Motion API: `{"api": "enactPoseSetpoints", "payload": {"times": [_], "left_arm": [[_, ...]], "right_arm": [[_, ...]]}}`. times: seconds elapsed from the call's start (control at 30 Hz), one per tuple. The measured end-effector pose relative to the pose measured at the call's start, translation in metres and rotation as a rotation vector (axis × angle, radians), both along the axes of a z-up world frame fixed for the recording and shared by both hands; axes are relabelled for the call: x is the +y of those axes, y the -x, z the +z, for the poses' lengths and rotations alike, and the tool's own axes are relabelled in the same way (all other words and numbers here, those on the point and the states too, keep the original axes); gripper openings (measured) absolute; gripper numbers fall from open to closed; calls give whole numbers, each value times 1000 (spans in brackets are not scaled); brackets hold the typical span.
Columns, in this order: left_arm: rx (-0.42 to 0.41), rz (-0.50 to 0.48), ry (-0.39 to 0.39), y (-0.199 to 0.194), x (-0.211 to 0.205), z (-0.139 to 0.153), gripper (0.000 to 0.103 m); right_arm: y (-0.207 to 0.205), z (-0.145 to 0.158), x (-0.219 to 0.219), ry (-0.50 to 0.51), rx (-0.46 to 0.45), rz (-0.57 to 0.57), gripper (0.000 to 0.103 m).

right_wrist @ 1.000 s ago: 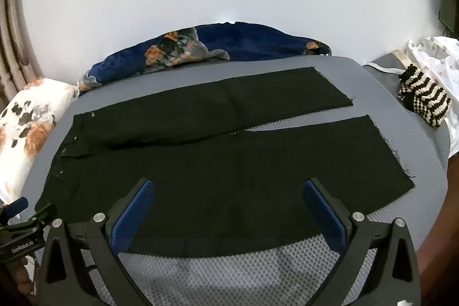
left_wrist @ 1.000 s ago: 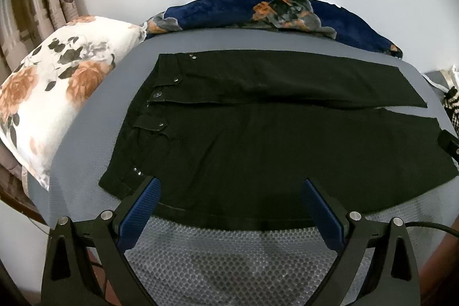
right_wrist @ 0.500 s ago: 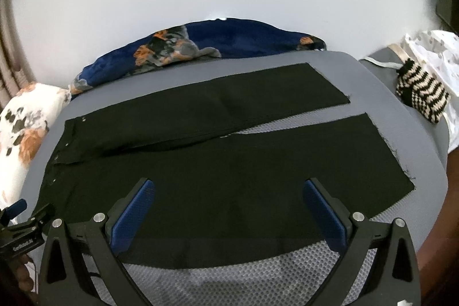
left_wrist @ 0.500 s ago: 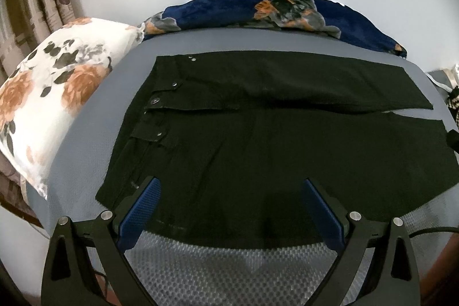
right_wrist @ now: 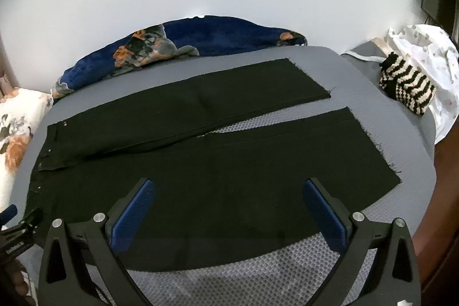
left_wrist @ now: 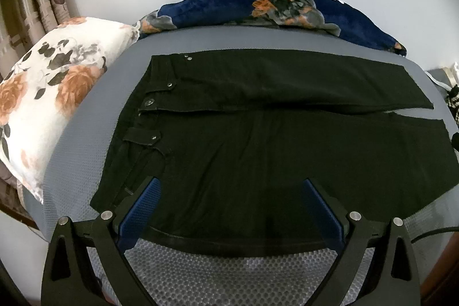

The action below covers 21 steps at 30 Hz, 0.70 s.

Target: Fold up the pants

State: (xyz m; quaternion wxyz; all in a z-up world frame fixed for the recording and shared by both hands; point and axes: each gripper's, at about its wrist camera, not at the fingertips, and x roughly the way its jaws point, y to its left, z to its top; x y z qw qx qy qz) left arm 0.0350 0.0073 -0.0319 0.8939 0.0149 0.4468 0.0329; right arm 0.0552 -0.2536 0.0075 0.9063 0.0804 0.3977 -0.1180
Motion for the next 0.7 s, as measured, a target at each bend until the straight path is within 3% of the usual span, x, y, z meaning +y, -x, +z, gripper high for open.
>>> {"api": "enactPoseSetpoints", "payload": {"times": [0.7], "left_arm": [[-4, 27, -16, 12, 7, 2, 98]], "right_arm": [[1, 6, 18, 84, -5, 46, 103]]}}
